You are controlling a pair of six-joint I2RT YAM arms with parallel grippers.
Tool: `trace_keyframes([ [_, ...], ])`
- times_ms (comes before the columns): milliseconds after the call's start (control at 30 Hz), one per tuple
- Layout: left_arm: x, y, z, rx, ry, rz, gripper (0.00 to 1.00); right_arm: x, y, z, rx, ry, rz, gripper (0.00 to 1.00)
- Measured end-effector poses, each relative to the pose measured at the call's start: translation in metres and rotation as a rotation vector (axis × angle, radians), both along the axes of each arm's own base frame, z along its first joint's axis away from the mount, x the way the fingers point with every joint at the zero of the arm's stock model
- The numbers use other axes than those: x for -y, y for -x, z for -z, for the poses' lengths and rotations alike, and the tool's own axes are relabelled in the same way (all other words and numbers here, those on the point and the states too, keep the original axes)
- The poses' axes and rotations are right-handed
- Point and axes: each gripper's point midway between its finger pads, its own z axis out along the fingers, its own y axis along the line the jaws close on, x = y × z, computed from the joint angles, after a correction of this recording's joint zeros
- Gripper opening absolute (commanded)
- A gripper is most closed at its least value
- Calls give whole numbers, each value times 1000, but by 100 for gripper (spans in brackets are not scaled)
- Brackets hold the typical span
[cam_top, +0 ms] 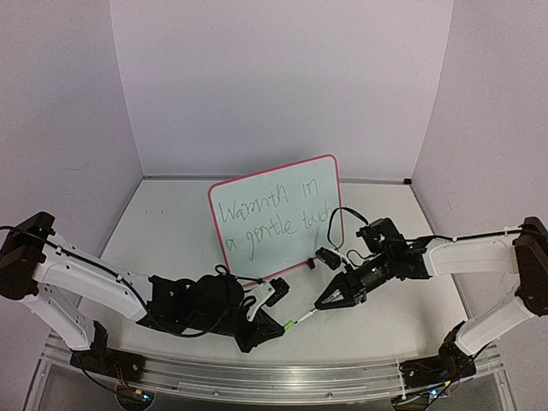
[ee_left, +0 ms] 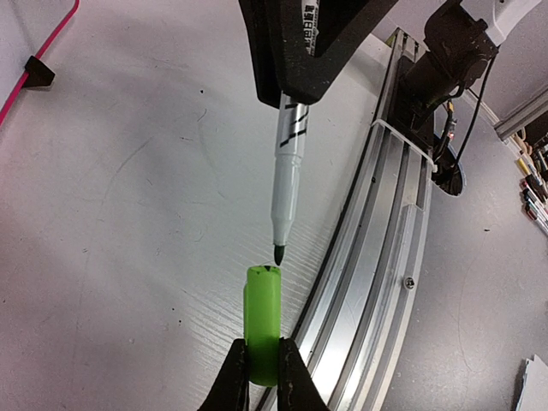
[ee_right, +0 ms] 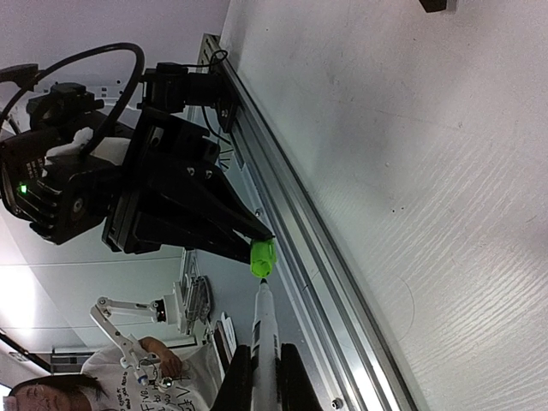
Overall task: Write a sentence on the whiteboard
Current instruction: Insert the whiteboard marker without the cap into the pen cap.
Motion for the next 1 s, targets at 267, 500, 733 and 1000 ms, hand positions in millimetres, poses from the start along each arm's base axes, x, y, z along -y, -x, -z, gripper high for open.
trace_keyframes([
  [267, 1, 1, 1, -3, -1, 4, 0, -1, 1, 0, 1, -1, -3, 0],
  [500, 1, 2, 3, -6, -6, 10, 0, -1, 1, 0, 1, -1, -2, 0],
  [733, 1, 4, 2, -5, -5, 14, 0, -1, 0, 0, 3, 1, -1, 0],
  [1000, 3, 6, 0, -4, -1, 19, 0, -1, 1, 0, 2, 1, -5, 0],
])
